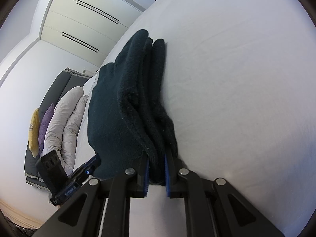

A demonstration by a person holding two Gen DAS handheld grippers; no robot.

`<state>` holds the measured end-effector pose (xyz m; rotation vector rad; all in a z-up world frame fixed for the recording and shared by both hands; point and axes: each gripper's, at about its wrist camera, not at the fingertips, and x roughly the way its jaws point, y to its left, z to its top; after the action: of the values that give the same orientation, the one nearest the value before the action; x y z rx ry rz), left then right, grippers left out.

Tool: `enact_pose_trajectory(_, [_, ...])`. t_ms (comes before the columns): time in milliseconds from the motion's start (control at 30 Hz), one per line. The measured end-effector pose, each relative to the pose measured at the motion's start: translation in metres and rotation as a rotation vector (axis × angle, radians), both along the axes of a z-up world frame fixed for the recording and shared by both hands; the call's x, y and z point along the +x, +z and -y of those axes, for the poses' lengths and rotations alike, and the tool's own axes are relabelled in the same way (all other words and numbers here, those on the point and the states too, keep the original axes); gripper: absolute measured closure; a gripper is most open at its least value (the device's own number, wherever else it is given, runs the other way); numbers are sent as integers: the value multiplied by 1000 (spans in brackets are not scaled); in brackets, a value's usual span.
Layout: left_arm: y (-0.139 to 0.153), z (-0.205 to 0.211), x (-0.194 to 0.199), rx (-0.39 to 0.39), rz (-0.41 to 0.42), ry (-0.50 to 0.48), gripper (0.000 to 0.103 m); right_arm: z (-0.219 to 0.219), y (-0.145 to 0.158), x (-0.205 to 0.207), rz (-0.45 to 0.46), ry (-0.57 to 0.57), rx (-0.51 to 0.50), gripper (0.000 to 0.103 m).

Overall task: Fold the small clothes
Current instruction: 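Grasp the sweater's pointed end with the left gripper and tuck it down, then open both grippers and withdraw from the folded sweater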

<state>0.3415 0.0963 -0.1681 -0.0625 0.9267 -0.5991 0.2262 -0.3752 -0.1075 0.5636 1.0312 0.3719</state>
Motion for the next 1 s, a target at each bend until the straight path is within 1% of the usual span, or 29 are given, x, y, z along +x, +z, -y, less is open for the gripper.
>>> enact_pose_trajectory(33, [-2,4,0,39,23,-19,83,1,0,0,-1,0,2,93])
enact_pose_trajectory(67, [-3,11,3,59,36,-27,83,1,-1,1,-2,-1,4,93])
enact_pose_trajectory(133, [-6,11,6,55,35,-27,83,2,-1,1,0,-1,5,93])
enact_pose_trajectory(167, [-8,10,10,34,19,-21,83,2,-1,1,0,-3,5,93])
enact_pose_trajectory(233, [-11,7,15,-20,-15,-12,82,2,-1,1,2,-3,1,93])
enact_pose_trajectory(267, [-6,7,16,-82,-41,-3,82,3,-1,1,1,-4,5,93])
enact_pose_trajectory(300, [1,-8,18,-135,-56,16,83,4,-1,1,-1,-7,13,93])
enact_pose_trajectory(367, [12,-30,14,-226,-69,91,83,6,0,-1,-4,-12,41,91])
enact_pose_trajectory(400, [16,-42,10,-259,-63,128,82,9,1,-3,-8,-20,64,90])
enact_pose_trajectory(433, [20,-53,7,-291,-60,158,82,10,4,-6,-11,-31,87,83])
enact_pose_trajectory(467, [12,-63,11,-318,-59,187,82,11,9,-12,-8,-48,102,75])
enact_pose_trajectory(500, [12,-69,11,-321,-56,208,82,11,14,-19,4,-65,110,70])
enact_pose_trajectory(533, [18,-71,8,-309,-55,232,82,10,20,-27,23,-79,116,61])
enact_pose_trajectory(567, [16,-76,5,-300,-56,249,82,5,27,-39,43,-91,137,57])
enact_pose_trajectory(633, [9,-80,0,-309,-76,254,82,-6,31,-56,71,-99,234,55])
enact_pose_trajectory(667, [4,-80,-3,-311,-90,257,82,-23,29,-66,88,-82,324,55])
enact_pose_trajectory(700, [-4,-71,-3,-311,-97,256,82,-35,27,-69,91,-60,369,54])
enact_pose_trajectory(733, [-3,-71,-5,-313,-102,250,82,-54,24,-71,84,-32,401,52])
enact_pose_trajectory(767, [-8,-66,-6,-313,-103,247,82,-76,18,-70,67,-4,407,52])
enact_pose_trajectory(800, [2,-74,-6,-315,-104,246,82,-92,12,-66,50,7,401,52])
enact_pose_trajectory(867, [8,-73,-9,-319,-102,238,82,-122,-2,-55,17,14,389,52])
enact_pose_trajectory(967, [16,-80,-14,-319,-80,241,82,-144,-25,-35,-61,-21,369,52])
enact_pose_trajectory(1000, [19,-83,-15,-324,-73,242,82,-148,-28,-30,-61,-28,362,53])
